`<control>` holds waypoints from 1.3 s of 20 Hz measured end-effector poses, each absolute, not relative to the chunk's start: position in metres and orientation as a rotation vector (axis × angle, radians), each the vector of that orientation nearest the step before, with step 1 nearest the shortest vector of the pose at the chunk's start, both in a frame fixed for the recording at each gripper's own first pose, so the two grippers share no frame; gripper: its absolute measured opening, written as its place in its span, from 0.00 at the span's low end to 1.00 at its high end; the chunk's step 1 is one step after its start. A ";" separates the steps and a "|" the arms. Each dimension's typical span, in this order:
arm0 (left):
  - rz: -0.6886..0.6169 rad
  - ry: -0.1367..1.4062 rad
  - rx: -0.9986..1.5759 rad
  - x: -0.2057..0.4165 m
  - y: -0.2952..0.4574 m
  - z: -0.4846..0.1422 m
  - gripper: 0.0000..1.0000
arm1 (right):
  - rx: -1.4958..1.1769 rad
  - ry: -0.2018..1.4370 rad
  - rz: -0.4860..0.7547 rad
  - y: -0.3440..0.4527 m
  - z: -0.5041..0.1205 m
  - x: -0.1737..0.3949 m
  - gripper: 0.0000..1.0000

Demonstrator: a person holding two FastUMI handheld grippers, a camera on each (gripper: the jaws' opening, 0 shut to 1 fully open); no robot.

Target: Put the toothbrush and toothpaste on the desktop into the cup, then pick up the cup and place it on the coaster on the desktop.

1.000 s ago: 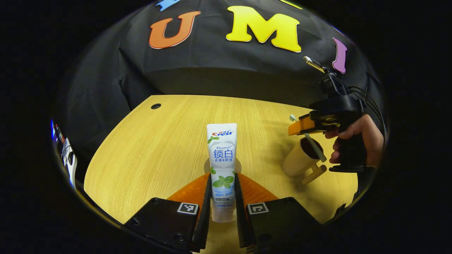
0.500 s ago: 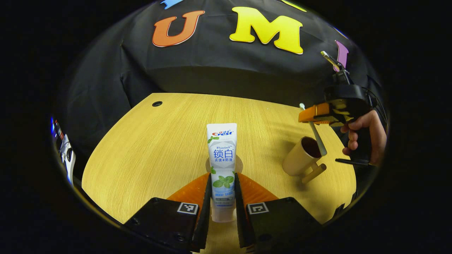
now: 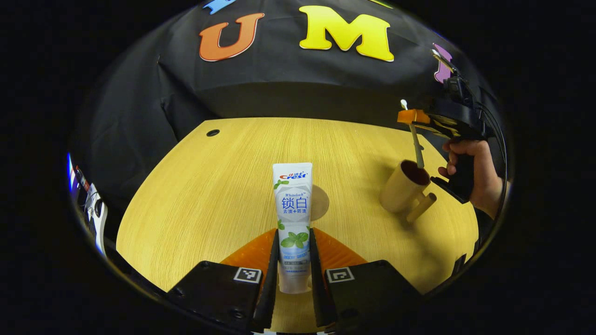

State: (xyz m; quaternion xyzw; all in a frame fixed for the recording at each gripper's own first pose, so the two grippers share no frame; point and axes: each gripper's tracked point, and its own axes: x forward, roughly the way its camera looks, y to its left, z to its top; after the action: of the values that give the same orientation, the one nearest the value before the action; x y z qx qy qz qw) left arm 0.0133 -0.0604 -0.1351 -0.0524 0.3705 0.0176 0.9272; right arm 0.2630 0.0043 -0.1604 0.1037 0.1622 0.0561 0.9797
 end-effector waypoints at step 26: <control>0.037 0.741 -0.087 0.007 -0.065 -0.137 0.37 | 0.061 0.185 0.148 0.014 -0.155 0.202 0.27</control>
State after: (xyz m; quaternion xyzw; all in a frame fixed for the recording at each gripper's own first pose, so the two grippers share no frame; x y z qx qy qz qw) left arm 0.0070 -0.0647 -0.1375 -0.0427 0.3622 0.0182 0.9310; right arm 0.2023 0.0137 -0.1555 0.0302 0.0922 0.0740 0.9925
